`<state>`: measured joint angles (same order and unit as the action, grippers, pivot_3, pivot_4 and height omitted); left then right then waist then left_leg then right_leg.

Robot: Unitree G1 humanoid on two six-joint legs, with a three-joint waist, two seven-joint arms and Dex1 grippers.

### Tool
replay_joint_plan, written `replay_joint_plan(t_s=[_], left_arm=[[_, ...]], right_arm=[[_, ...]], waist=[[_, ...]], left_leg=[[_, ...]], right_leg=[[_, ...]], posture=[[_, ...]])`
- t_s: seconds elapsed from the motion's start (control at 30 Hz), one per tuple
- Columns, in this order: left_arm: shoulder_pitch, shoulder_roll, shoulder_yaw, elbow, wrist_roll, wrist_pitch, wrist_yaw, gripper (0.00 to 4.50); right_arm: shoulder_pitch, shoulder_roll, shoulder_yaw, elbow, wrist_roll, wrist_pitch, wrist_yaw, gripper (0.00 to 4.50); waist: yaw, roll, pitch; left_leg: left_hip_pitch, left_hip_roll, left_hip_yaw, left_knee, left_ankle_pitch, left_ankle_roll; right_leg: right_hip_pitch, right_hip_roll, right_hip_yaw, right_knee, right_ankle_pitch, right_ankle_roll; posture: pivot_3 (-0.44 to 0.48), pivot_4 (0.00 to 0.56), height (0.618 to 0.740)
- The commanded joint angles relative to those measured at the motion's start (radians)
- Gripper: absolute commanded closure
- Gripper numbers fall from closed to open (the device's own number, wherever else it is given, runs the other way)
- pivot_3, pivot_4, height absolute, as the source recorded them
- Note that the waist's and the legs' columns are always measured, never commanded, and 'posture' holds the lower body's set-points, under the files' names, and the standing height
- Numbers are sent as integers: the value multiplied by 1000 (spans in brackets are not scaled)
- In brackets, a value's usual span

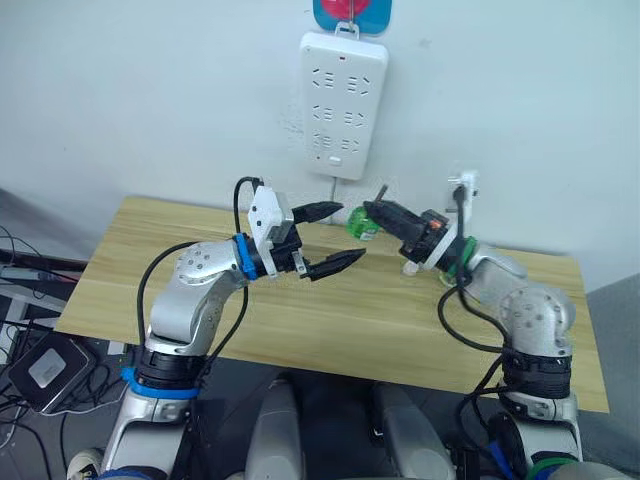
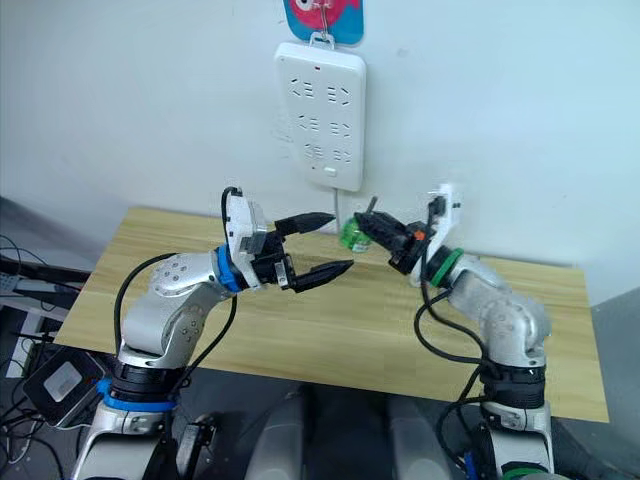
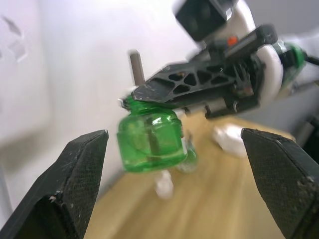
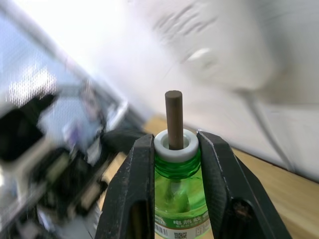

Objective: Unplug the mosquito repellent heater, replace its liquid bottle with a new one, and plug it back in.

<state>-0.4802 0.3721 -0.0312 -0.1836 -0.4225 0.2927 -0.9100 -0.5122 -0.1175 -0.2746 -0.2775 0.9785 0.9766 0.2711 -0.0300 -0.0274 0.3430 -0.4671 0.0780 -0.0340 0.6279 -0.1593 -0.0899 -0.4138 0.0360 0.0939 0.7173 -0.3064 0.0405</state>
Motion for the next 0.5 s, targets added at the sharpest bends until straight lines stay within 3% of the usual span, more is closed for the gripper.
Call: replay_joint_plan(t_s=[0.03, 0.23, 0.5], left_arm=[[20, -71, -7, -70, 45, -83, 119, 0], [11, -163, -43, -54, 105, -152, 227, 0], [-15, -200, -68, 1, 124, -196, 253, 0]], right_arm=[[2, 84, -101, -49, 309, 13, -264, 3632], [-8, 74, -92, -59, 562, -31, -492, 3632], [-13, -10, -18, -61, 689, -88, -559, 3632]], waist=[[-1, 1, -2], [-3, 1, -6], [-3, 1, -11]], left_leg=[[0, 0, 0, 0, -1, 1], [0, -1, 1, 0, -1, 2], [0, -1, 2, 0, -1, 3]], right_leg=[[0, 0, 0, 0, 0, 0], [0, 0, 2, 0, 0, 1], [0, 1, 2, 0, 1, 1]], posture=[[-6, 253, 740], [-10, 255, 740], [-13, 260, 740]])
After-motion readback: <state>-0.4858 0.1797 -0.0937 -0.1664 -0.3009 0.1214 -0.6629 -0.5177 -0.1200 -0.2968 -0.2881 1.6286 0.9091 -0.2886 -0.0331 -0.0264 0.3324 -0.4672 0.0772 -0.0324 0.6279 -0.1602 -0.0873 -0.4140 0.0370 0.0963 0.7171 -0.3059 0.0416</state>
